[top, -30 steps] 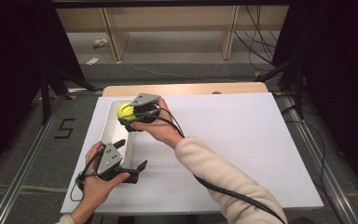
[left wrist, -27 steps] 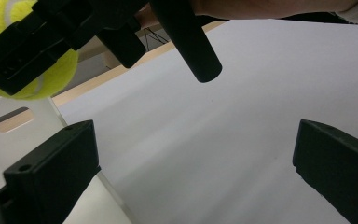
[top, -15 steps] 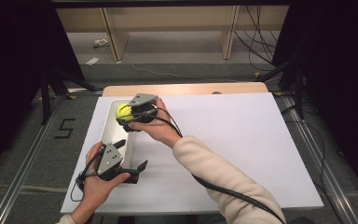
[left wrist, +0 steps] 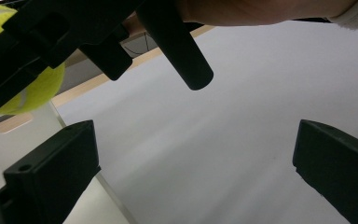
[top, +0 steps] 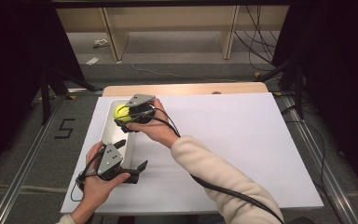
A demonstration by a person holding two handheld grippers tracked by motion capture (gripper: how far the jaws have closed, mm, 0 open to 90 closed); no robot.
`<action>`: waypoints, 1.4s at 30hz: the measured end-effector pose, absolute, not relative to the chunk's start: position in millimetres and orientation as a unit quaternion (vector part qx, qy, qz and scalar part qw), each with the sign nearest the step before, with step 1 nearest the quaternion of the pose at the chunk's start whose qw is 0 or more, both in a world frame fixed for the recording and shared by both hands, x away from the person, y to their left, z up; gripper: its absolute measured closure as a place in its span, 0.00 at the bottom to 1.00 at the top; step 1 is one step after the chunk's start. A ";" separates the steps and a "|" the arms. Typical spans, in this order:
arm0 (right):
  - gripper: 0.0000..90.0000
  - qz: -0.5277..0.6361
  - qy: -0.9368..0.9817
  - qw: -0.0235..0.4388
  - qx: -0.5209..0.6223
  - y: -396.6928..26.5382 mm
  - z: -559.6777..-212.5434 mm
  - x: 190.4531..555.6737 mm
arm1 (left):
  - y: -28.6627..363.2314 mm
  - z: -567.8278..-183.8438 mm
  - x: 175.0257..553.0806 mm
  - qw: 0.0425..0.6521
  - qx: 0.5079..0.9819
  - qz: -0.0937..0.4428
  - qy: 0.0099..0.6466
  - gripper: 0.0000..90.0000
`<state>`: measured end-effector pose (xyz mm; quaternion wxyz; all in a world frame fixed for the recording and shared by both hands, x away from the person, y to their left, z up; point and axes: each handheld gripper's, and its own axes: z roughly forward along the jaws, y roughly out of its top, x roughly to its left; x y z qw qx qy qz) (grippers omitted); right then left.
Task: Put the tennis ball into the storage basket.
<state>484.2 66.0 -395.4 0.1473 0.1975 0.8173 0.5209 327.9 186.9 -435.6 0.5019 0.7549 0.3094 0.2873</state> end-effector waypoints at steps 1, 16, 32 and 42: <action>0.29 0.521 0.817 0.148 0.197 66.5 -395.5 484.3 | 187.0 -435.6 328.0 0.502 0.755 0.287 0.310 0.00; 0.29 0.519 0.819 0.150 0.194 70.2 -393.4 485.1 | 187.5 -435.2 327.8 0.502 0.754 0.288 0.309 0.00; 0.29 0.514 0.824 0.147 0.186 76.8 -391.9 483.7 | 187.9 -434.8 327.4 0.504 0.752 0.289 0.311 0.00; 0.29 0.515 0.824 0.147 0.185 79.8 -393.0 484.1 | 187.9 -434.8 327.2 0.503 0.753 0.290 0.310 0.00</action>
